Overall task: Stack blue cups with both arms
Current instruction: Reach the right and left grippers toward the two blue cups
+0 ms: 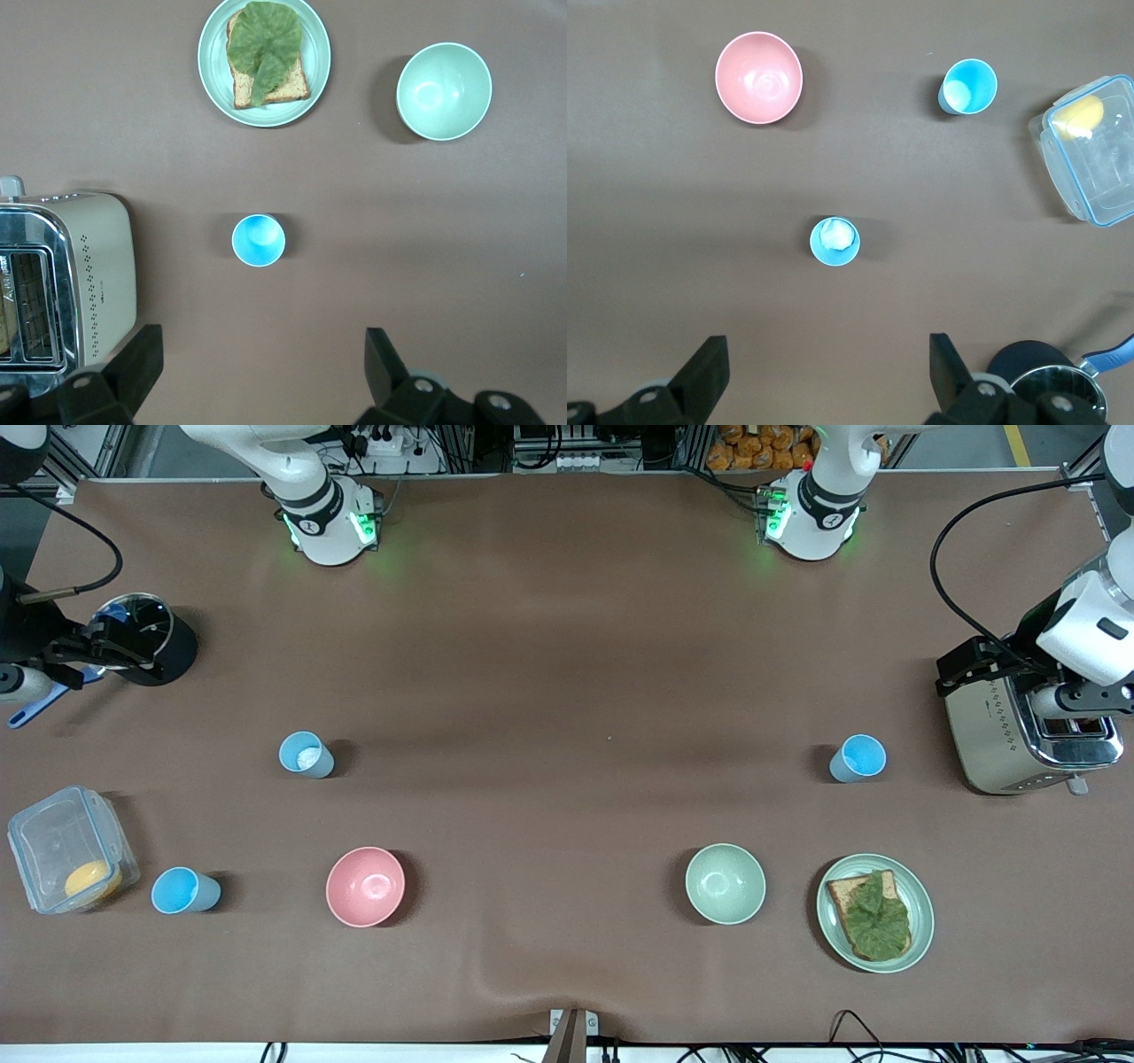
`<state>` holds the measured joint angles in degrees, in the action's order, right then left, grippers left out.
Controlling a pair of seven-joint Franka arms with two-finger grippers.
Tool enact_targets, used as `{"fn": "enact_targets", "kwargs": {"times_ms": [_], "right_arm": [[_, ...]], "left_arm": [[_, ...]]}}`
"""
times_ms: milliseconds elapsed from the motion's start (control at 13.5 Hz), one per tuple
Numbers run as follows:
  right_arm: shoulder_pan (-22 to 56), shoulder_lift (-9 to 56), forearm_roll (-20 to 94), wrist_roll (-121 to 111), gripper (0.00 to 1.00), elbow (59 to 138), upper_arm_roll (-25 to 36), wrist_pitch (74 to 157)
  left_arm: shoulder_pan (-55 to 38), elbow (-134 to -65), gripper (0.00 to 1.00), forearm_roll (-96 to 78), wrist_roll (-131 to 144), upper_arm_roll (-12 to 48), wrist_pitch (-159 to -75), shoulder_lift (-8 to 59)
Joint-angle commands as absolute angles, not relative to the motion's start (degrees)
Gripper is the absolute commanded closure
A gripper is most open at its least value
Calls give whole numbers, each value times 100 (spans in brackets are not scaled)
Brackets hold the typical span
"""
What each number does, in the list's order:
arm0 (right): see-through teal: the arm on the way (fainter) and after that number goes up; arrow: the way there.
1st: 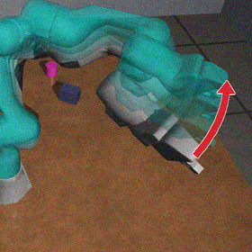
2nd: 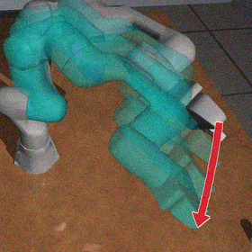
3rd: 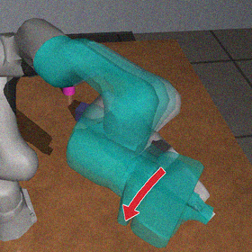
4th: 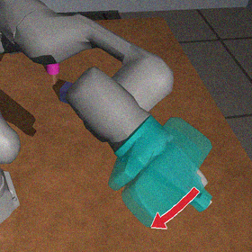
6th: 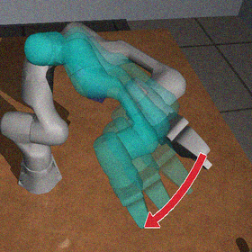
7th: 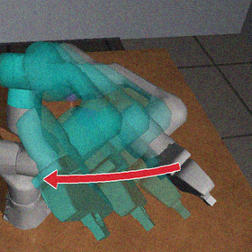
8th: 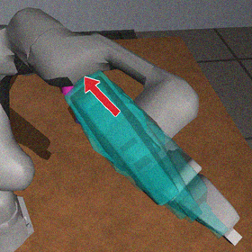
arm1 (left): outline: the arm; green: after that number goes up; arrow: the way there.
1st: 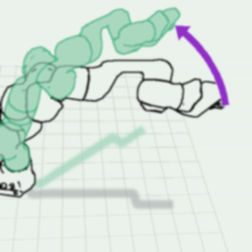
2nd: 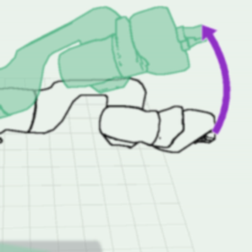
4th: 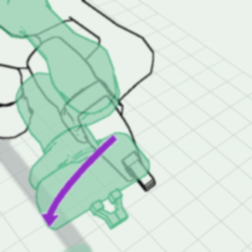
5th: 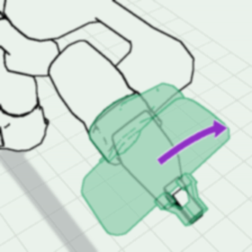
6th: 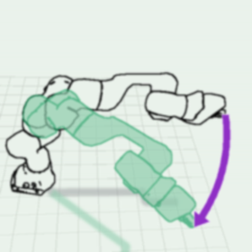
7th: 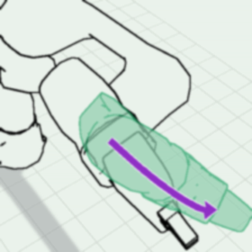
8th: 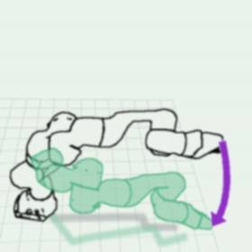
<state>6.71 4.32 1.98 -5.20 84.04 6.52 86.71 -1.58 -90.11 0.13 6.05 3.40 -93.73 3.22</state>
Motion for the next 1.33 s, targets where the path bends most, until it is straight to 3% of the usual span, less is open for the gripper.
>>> {"fn": "enact_targets", "kwargs": {"times_ms": [0,1037,1259], "right_arm": [[668,387,70,-466,0,8481,642,8666],[712,360,-8,-466,0,8561,633,8455],[800,395,-158,-439,0,8525,633,8455]], "left_arm": [[-141,-8930,0,-166,589,316,-9378,343],[-79,-9017,0,-123,597,299,-9308,676],[131,-9603,0,-97,580,316,-9927,870]]}}
